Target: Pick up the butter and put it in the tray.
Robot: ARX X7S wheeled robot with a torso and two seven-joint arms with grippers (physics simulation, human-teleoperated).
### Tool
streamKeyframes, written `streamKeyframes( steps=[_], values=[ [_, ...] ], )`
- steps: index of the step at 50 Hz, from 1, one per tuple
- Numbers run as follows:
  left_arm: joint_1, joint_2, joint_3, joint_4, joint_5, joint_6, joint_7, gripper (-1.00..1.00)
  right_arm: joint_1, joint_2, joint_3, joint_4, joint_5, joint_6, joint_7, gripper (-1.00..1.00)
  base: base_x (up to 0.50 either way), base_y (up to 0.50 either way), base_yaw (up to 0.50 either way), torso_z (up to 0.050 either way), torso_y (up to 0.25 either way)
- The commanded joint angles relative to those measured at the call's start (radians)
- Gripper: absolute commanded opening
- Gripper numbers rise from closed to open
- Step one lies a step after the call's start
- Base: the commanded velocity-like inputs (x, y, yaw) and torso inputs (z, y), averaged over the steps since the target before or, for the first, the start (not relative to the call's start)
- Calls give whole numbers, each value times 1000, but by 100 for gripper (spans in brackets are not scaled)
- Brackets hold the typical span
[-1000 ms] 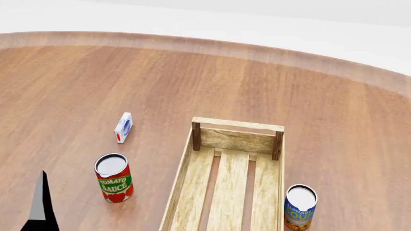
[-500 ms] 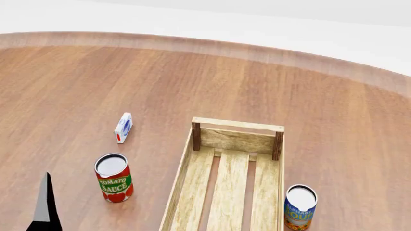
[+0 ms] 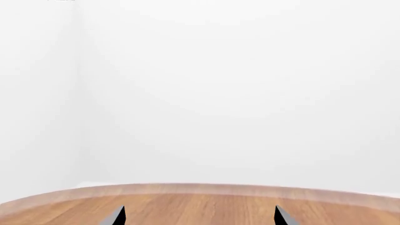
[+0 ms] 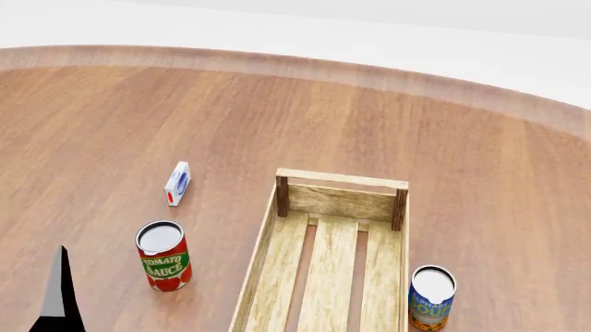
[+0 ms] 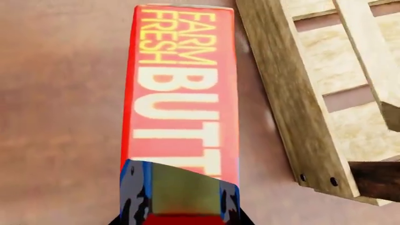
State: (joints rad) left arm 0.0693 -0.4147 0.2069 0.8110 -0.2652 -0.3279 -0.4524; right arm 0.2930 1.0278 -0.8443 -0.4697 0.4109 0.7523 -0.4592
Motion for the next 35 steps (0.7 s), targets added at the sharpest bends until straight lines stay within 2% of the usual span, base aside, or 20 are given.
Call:
streamKeyframes(
  steps=[1, 18, 28, 35],
  values=[
    [1, -9, -22, 27, -27, -7, -5, 100, 22, 48, 18, -170, 42, 70, 10, -100, 0, 0, 0, 0, 0],
    [4, -16, -26, 54, -42, -11, -15, 100, 85, 113, 57, -389, 92, 169, 19, -100, 0, 0, 0, 0, 0],
    [5, -22, -34, 63, -51, -11, -20, 100, 160, 119, 175, -457, 208, 208, 39, -100, 0, 0, 0, 0, 0],
    [-1, -27, -42, 70, -64, -19, -24, 100, 133, 145, 304, -457, 302, 124, 121, -100, 0, 0, 0, 0, 1]
  ],
)
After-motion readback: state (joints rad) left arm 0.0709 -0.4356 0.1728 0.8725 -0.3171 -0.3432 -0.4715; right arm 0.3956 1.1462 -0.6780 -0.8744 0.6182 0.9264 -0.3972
